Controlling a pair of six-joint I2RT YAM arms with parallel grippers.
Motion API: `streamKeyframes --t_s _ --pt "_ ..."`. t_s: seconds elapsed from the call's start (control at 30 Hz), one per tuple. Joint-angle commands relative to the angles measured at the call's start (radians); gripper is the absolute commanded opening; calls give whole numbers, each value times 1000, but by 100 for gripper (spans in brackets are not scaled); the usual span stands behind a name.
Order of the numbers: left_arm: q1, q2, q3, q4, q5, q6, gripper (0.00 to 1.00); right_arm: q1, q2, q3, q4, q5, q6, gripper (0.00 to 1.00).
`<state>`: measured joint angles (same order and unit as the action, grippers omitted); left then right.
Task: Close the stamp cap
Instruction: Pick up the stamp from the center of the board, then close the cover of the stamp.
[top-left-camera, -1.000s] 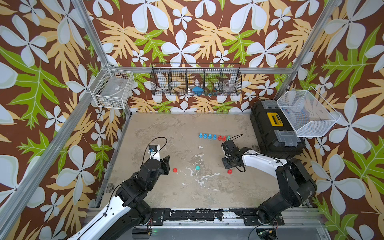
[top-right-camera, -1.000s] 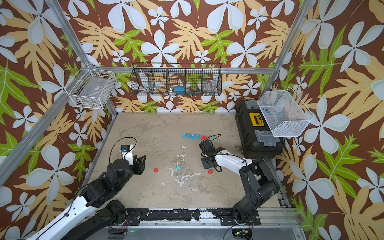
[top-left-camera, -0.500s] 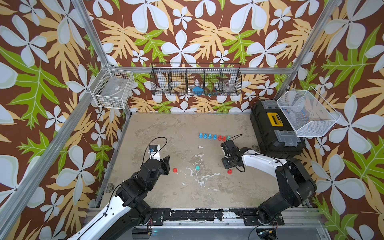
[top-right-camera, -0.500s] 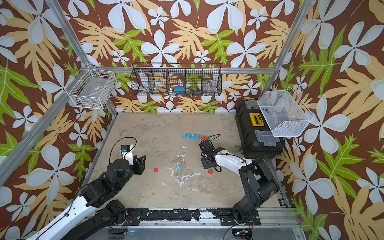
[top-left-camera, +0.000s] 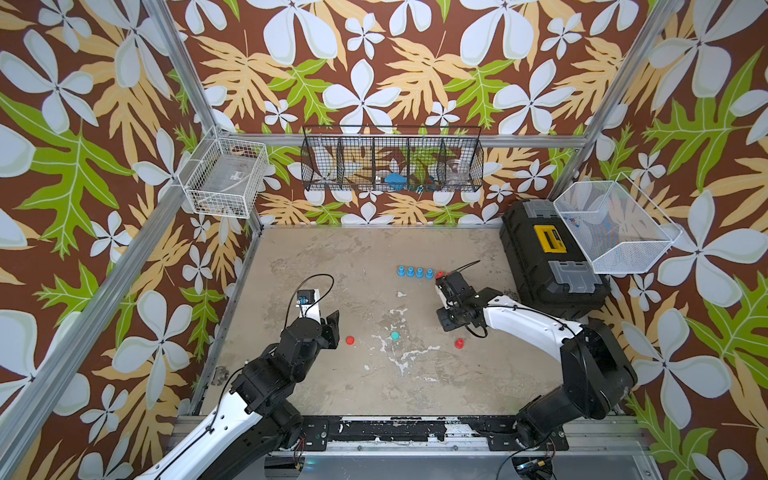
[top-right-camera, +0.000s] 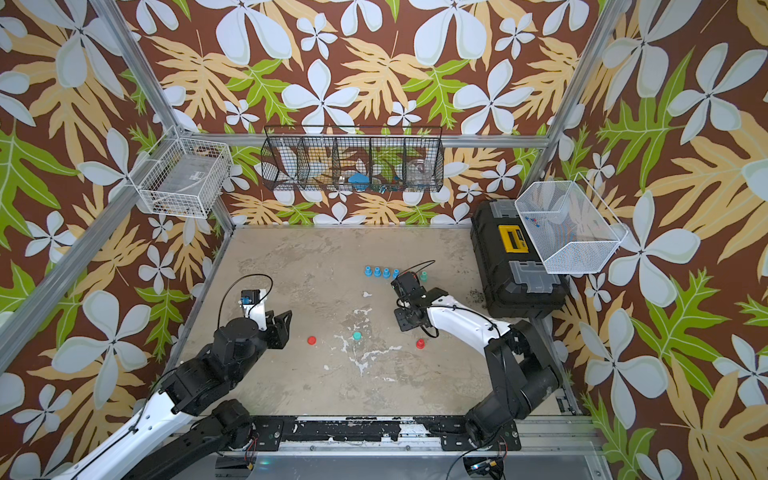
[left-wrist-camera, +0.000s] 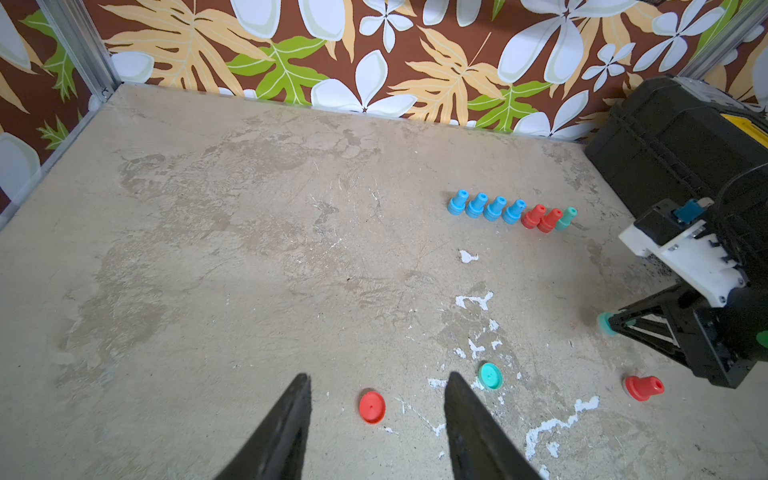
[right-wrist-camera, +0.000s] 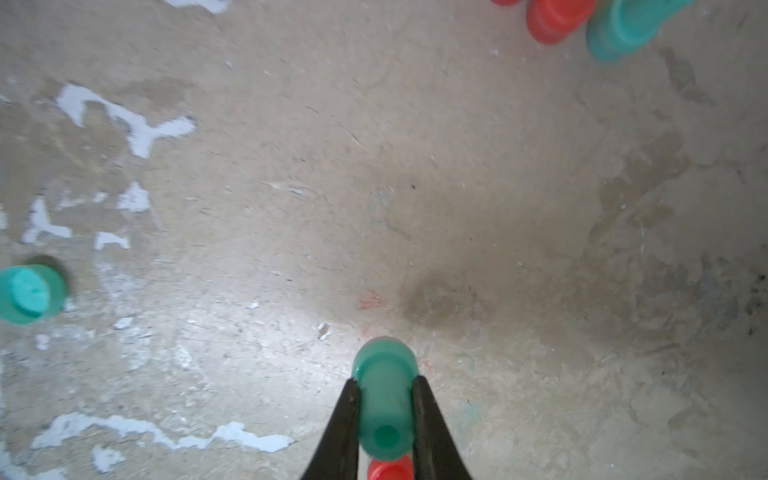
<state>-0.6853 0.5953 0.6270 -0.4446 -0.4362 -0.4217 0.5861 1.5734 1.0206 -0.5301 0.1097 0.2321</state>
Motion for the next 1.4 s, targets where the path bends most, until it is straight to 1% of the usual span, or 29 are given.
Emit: streamKeyframes --t_s 0.0,0.1,0.3,0.57,1.03,1.37 --pt "3 1 -1 2 -2 -3 54 52 13 58 -55 0 13 12" --pt "1 -1 -1 1 -2 -3 54 113 43 111 -67 -22 22 13" --pt "1 1 -1 3 1 -3 54 222 138 218 -99 -12 37 13" --pt "2 6 -2 3 8 0 54 298 231 276 -91 -20 50 13" --pt "1 11 -2 4 10 0 54 336 324 331 -70 -33 64 13" --pt "2 8 -3 3 7 -2 54 342 341 346 -68 -30 68 13"
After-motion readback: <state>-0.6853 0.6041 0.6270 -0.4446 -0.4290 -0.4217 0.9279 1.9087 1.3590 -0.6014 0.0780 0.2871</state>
